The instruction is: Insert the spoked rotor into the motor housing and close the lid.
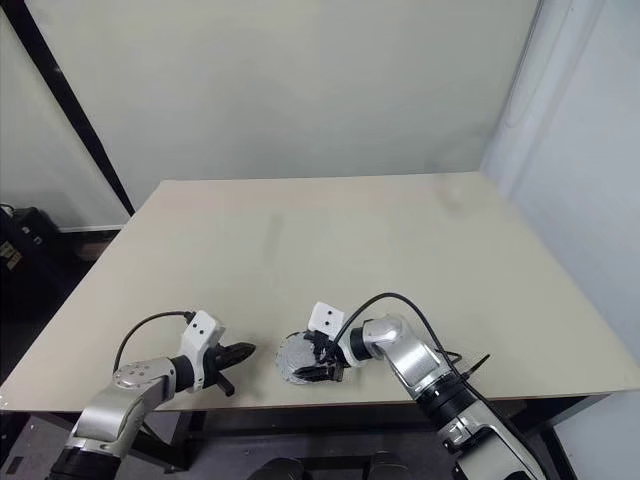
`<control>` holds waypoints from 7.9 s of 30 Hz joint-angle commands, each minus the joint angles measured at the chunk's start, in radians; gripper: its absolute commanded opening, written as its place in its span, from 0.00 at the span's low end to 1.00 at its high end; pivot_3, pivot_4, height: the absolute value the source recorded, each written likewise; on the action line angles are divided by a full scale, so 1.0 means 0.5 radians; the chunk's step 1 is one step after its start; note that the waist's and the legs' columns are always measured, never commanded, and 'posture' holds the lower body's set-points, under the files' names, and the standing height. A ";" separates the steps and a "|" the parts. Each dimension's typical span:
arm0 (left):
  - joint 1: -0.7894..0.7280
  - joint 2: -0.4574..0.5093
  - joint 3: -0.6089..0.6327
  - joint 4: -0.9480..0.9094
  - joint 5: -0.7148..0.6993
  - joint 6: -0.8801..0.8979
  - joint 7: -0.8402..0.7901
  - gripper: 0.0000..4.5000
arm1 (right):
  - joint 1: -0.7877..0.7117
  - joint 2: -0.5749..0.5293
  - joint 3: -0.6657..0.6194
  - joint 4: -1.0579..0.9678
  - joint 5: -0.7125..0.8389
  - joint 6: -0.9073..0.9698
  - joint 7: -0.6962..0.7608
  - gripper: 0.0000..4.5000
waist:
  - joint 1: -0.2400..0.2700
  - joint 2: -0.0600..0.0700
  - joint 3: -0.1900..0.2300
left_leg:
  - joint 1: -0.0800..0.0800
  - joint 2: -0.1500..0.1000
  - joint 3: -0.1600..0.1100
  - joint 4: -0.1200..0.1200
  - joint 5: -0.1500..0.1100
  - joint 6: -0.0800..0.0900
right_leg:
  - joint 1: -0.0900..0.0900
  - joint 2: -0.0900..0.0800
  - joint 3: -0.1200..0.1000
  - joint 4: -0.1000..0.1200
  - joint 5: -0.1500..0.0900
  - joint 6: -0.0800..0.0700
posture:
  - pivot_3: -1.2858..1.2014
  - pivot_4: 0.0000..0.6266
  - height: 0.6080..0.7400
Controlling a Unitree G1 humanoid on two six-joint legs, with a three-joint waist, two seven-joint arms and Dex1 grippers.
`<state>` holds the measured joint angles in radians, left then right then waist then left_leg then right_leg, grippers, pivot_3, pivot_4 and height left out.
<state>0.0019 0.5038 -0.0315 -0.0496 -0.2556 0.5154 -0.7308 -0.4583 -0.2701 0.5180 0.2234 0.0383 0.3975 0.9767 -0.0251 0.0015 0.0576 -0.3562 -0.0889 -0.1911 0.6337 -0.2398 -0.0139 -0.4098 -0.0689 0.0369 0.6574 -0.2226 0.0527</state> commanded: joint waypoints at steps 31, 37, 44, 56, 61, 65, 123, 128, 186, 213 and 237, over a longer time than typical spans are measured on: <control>-0.013 -0.033 -0.027 -0.102 -0.023 0.000 0.021 0.00 | 0.000 -0.012 0.083 -0.216 -0.183 0.261 -0.218 0.73 | 0.000 0.000 0.000 | 0.003 0.000 0.001 0.001 0.000 0.000 | 0.002 0.000 0.000 0.001 0.001 -0.001 | 0.52 0.00 1.00; -0.016 -0.044 -0.035 -0.096 -0.023 -0.005 0.017 0.00 | -0.003 -0.018 0.085 -0.216 -0.189 0.274 -0.213 0.73 | 0.001 0.001 0.000 | 0.003 0.000 0.001 0.000 0.000 0.000 | 0.002 0.000 0.000 0.001 0.001 -0.001 | 0.52 0.00 1.00; -0.019 -0.083 -0.118 -0.100 -0.005 -0.023 -0.002 0.00 | 0.007 0.000 0.089 -0.227 -0.190 0.319 -0.239 0.73 | 0.001 0.001 0.000 | 0.003 0.000 0.001 0.001 0.000 0.000 | 0.003 -0.001 0.000 0.001 0.001 -0.001 | 0.52 0.00 1.00; -0.068 -0.182 -0.328 0.049 0.113 -0.055 -0.010 0.00 | 0.005 -0.014 0.102 -0.245 -0.193 0.368 -0.240 0.73 | 0.008 0.004 -0.003 | 0.004 -0.002 0.001 0.003 0.000 0.000 | 0.005 -0.001 0.000 0.001 0.000 -0.001 | 0.52 0.00 1.00; -0.077 -0.224 -0.288 0.056 0.084 -0.083 -0.002 0.00 | 0.008 -0.021 0.103 -0.259 -0.194 0.379 -0.241 0.73 | 0.021 0.006 -0.004 | 0.004 -0.002 0.000 0.004 0.000 0.000 | 0.006 -0.002 0.000 0.001 0.000 -0.001 | 0.52 0.00 1.00; -0.101 -0.272 -0.146 0.064 0.013 -0.067 0.049 0.00 | 0.006 -0.025 0.106 -0.258 -0.195 0.380 -0.243 0.73 | 0.023 0.006 -0.004 | 0.003 -0.001 -0.001 0.007 0.000 0.000 | 0.006 -0.001 0.000 0.001 0.000 -0.001 | 0.52 0.00 1.00; -0.079 -0.176 -0.318 0.126 0.084 -0.045 0.004 0.00 | 0.041 0.320 -1.313 -0.241 0.829 2.088 -0.674 0.99 | 0.018 0.016 -0.015 | 0.001 0.000 0.003 0.007 0.000 0.000 | 0.006 -0.002 0.001 0.001 0.000 -0.001 | 0.52 0.00 1.00; -0.070 -0.159 -0.314 0.105 0.078 -0.035 0.008 0.00 | 0.037 0.416 -1.424 -0.103 0.893 2.104 -0.735 0.99 | 0.017 0.017 -0.015 | 0.001 0.000 0.004 0.006 0.000 0.000 | 0.005 -0.001 0.001 0.000 0.000 -0.001 | 0.52 0.00 1.00; -0.072 -0.141 -0.327 0.071 0.068 -0.009 0.025 0.00 | 0.123 0.760 -1.812 0.055 1.202 2.108 -1.102 0.27 | -0.005 0.027 -0.014 | 0.000 0.000 0.009 -0.005 -0.004 -0.005 | -0.001 -0.002 0.004 -0.003 0.000 -0.001 | 0.52 0.00 1.00; -0.105 -0.241 0.629 0.000 -0.906 0.678 0.044 1.00 | 0.097 0.811 -1.963 -0.014 1.404 2.055 -1.081 0.27 | -0.049 0.026 -0.008 | -0.010 0.002 0.009 -0.010 -0.001 0.000 | -0.014 -0.001 0.004 -0.005 0.000 0.000 | 0.52 0.00 1.00; -0.111 -0.751 0.984 0.210 -2.007 1.270 0.530 1.00 | 0.057 0.889 -1.903 -0.168 1.628 2.170 -1.148 0.27 | -0.049 0.020 -0.005 | -0.010 0.018 0.019 -0.009 -0.002 -0.001 | -0.015 0.001 0.006 -0.005 0.000 -0.001 | 0.52 0.00 1.00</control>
<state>-0.0397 0.1389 0.4941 0.0641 -1.2440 1.1490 -0.4580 -0.4021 0.1444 -0.4660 0.1792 0.7858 1.4632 0.3819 -0.0498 0.0116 0.0550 -0.3613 -0.0796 -0.1809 0.6290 -0.2408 -0.0147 -0.4178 -0.0685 0.0399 0.6549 -0.2225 0.0521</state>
